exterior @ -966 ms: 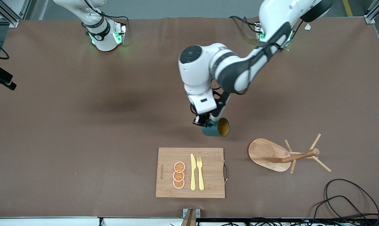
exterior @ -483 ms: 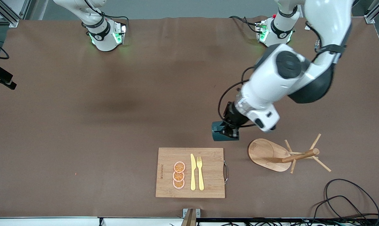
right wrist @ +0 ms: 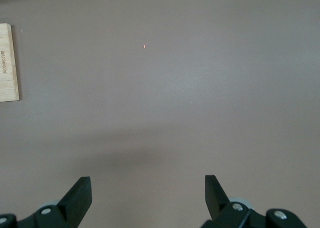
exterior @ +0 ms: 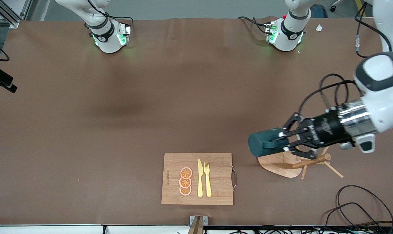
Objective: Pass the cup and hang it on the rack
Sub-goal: 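Lift the mug with the left gripper and carry it toward the rack, then tilt the mug and hook its handle onto a rack peg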
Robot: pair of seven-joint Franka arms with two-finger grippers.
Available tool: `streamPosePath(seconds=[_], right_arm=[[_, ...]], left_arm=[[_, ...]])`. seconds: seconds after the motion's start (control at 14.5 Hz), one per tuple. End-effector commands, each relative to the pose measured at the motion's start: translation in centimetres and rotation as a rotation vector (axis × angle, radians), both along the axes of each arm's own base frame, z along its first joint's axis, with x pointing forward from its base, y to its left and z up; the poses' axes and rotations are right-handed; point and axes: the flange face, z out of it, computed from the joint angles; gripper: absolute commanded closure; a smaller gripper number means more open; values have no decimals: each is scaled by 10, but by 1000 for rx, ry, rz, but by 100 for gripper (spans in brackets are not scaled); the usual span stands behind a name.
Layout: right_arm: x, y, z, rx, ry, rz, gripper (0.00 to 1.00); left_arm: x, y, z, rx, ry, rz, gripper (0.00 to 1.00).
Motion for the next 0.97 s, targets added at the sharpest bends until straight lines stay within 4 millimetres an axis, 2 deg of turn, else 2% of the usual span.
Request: streamPosePath(seconds=[0.0,0.21,0.28,0.48,0.76,0.9], right_arm=[[-4,-4,4,-6,0,6,0],[-4,-4,3,-5,1,6,0],[-4,-4,3,-5,1,6,0],[-4,-4,3,-5,1,6,0],[-4,-2,4,-6,-5,11,0],[-3,-1,4,-6,-5,12,0]], left_arm=[[-2,16,-3,-71,-6,-63,100],[1,30,-22,-65,-50,-137,100],[3,34,-24,-58,-56,-136,100],[15,57,-50,-40,-100,-141,100],[30,76,-75,-26,-129,-90,100],[32,79,-86,-28,-142,-109,100]])
